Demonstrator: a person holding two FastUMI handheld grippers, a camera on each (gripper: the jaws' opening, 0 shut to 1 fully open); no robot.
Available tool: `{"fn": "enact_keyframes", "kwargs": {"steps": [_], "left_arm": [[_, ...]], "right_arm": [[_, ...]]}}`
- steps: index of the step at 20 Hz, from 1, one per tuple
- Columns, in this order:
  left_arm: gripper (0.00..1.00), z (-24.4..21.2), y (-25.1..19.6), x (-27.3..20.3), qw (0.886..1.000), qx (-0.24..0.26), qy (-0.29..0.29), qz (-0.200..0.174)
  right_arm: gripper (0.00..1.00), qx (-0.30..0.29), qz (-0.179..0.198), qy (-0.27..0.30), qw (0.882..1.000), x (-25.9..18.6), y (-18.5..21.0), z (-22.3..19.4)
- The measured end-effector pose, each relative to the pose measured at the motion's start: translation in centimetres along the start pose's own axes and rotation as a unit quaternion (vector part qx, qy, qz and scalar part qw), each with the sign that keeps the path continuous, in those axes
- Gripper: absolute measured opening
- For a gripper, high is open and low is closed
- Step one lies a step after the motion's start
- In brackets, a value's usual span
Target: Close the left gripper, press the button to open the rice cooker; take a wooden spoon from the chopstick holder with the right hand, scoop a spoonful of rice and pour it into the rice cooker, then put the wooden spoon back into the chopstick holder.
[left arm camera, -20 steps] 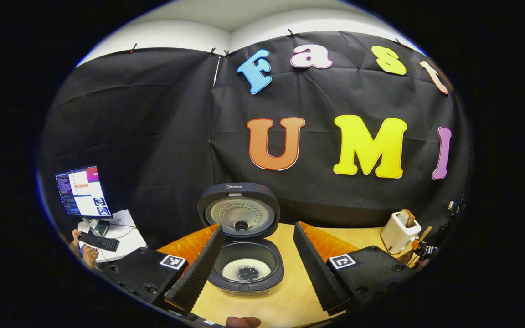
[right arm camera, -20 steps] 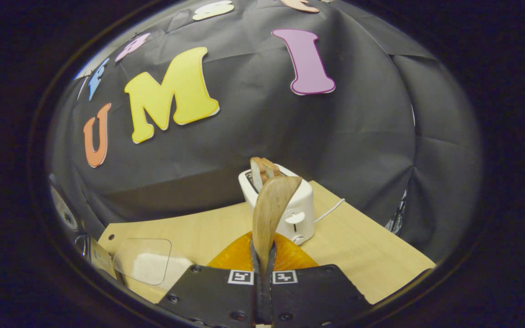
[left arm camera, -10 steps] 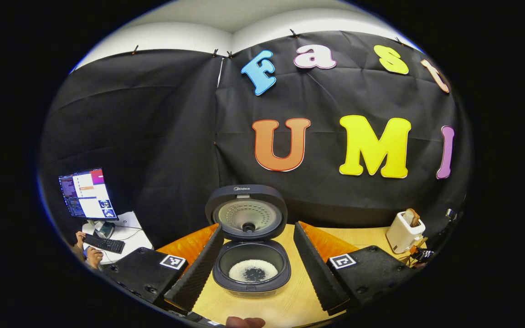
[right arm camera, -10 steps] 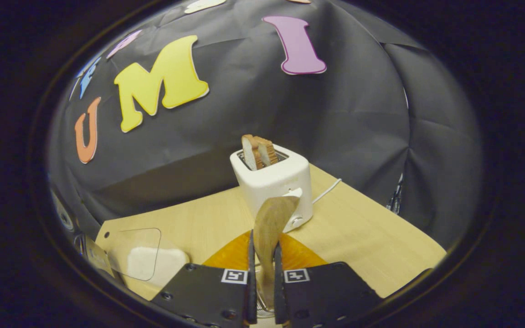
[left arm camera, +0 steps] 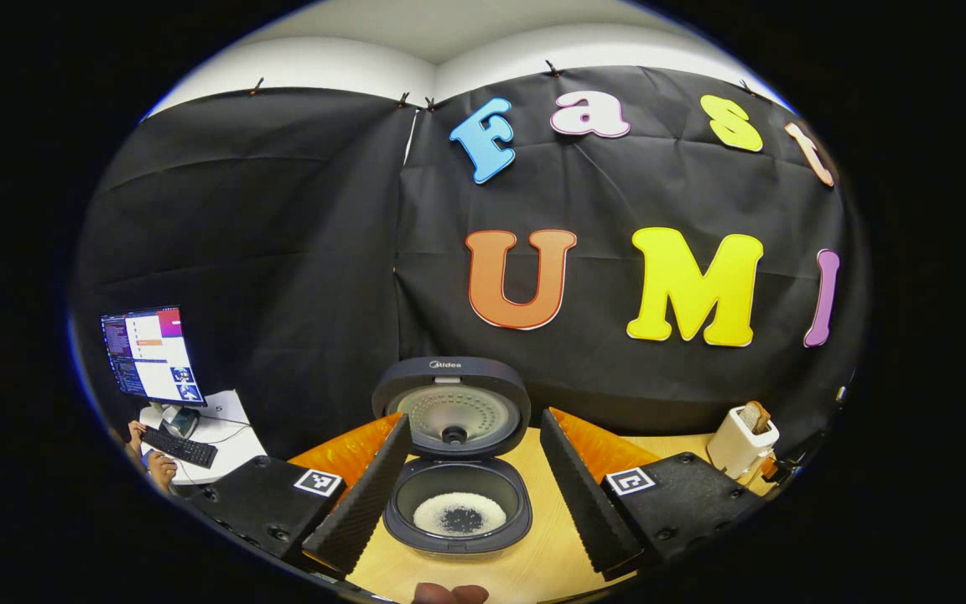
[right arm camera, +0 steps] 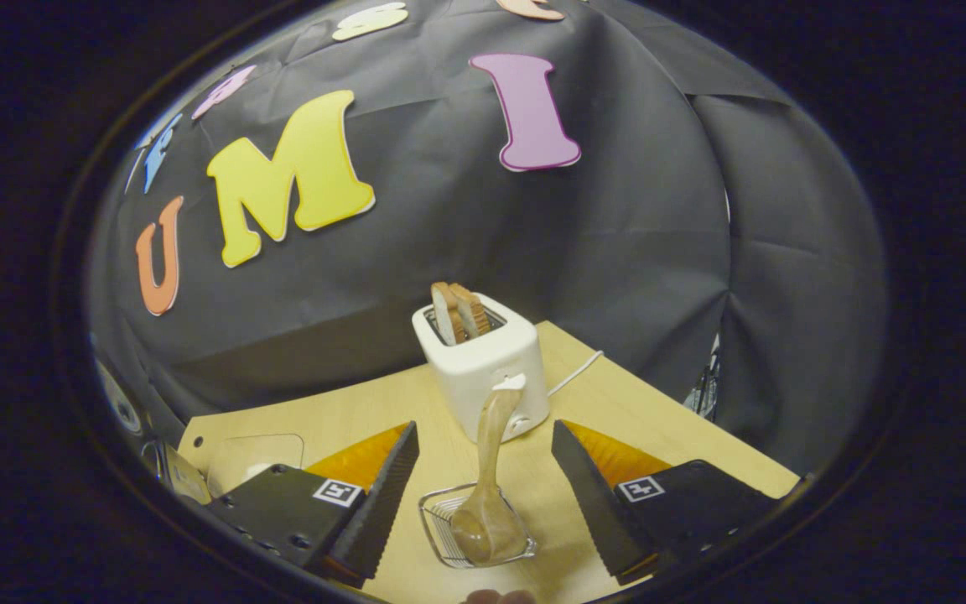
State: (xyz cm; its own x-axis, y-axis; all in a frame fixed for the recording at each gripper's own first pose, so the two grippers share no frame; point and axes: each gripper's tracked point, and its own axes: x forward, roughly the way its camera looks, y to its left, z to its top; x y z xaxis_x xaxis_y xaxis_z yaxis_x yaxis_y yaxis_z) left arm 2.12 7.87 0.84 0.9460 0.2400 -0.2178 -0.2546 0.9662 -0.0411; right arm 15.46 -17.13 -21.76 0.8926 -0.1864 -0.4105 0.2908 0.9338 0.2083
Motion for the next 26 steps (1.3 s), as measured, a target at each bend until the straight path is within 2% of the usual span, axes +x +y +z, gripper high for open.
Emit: {"fn": "enact_keyframes", "kwargs": {"steps": [2,3,7,12,13,18,19,20,26], "left_arm": [[0.98,0.8,0.5,1.1,1.0,-0.002,-0.004,0.0],[0.98,1.2,0.9,1.7,1.0,-0.005,-0.005,0.001],[0.98,4.2,1.8,5.1,1.0,-0.022,-0.017,0.0],[0.98,4.1,1.8,10.6,0.999,-0.017,0.04,-0.011],[0.98,4.2,1.7,11.7,0.999,-0.021,0.045,-0.011],[0.99,4.2,2.4,16.5,0.997,-0.016,0.069,-0.007],[1.0,3.9,2.7,17.3,0.997,-0.02,0.077,-0.01],[0.98,3.4,3.1,17.8,0.996,-0.021,0.088,-0.009],[0.98,1.5,2.9,19.7,0.992,-0.008,0.127,-0.013]], "right_arm": [[0.92,-0.012,0.003,-0.017,1.0,-1.6,0.0,1.9],[0.96,-0.021,0.003,-0.025,0.999,-2.3,-0.1,2.7],[0.96,-0.054,0.004,-0.042,0.998,-5.5,-0.8,5.2],[0.96,-0.078,-0.002,-0.07,0.995,-9.3,-1.3,8.0],[0.92,-0.081,-0.006,-0.073,0.994,-9.9,-1.6,8.2],[0.96,-0.088,-0.031,-0.073,0.993,-12.6,-2.7,8.1],[0.92,-0.088,-0.033,-0.074,0.993,-12.8,-3.0,8.1],[0.96,-0.087,-0.035,-0.074,0.993,-13.1,-3.1,8.0],[0.96,-0.074,-0.023,-0.06,0.995,-13.4,-1.8,6.7]]}}
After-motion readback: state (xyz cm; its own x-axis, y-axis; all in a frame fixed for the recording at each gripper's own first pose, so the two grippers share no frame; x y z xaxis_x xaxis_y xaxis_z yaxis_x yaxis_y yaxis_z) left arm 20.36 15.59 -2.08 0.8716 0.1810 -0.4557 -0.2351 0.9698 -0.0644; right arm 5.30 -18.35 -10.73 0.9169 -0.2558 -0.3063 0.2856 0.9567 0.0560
